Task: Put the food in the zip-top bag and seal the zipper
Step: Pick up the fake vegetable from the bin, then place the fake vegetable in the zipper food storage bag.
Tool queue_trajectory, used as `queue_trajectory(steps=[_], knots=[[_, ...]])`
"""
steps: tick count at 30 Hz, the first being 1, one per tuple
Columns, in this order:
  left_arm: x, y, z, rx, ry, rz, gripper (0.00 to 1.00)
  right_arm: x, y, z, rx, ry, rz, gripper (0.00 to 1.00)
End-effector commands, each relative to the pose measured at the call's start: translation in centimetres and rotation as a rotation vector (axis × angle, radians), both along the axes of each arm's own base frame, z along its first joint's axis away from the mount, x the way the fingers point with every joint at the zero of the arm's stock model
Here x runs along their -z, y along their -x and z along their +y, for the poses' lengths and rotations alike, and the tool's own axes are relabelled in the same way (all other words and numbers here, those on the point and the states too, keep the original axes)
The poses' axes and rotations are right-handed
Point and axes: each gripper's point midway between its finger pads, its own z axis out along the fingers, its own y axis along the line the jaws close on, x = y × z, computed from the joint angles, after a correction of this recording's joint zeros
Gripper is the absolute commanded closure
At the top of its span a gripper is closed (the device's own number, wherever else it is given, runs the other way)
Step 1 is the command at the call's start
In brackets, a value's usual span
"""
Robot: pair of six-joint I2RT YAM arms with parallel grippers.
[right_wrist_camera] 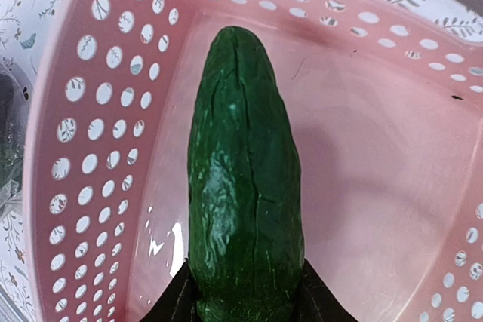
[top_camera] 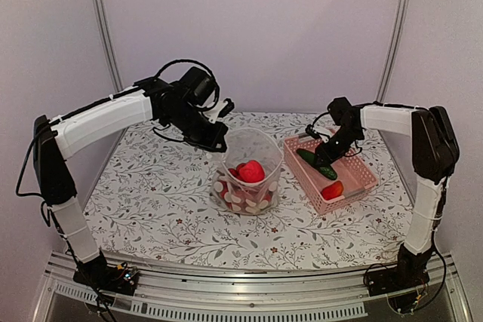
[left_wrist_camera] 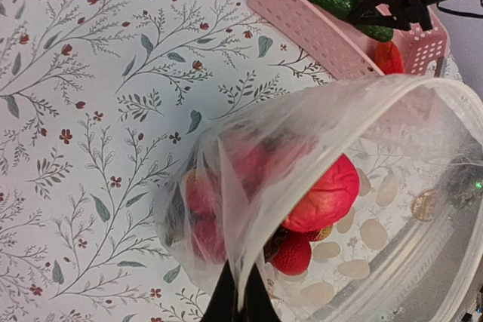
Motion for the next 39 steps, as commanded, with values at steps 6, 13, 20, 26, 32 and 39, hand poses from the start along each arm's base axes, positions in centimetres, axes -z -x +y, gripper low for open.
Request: queue_trajectory(steps=[6,13,20,26,32,39], knots=[[1.3,-0.6,0.1,0.010,-0.024,0.017,1.00,-8.0,-0.2,-0.4,-0.041,-0.042,-0.211,0.74],[1.2,-0.6,0.2,0.008,-0.027,0.013,1.00,-15.6,0.2,1.0,-0.117,-0.156,-0.394,0.77],[1.0,-0.7,0.2,0.001,-0.022,0.008,1.00,-22.7,1.5,3.4,-0.197,-0.251,-0.557,0.78],[0.6,-0.6,0.1,-0.003,-0.011,0.012,1.00,-26.8,4.6,7.1,-0.334,-0.386,-0.628,0.79],[0.5,-0.6,0.2,-0.011,-0.008,0.015,1.00,-31.1,8.6,10.6,-0.491,-0.574,-0.652,0.79],[0.1,-0.5,0.2,-0.014,0.002,0.013,1.00,-32.1,12.3,15.1,-0.639,-0.686,-0.580,0.79]])
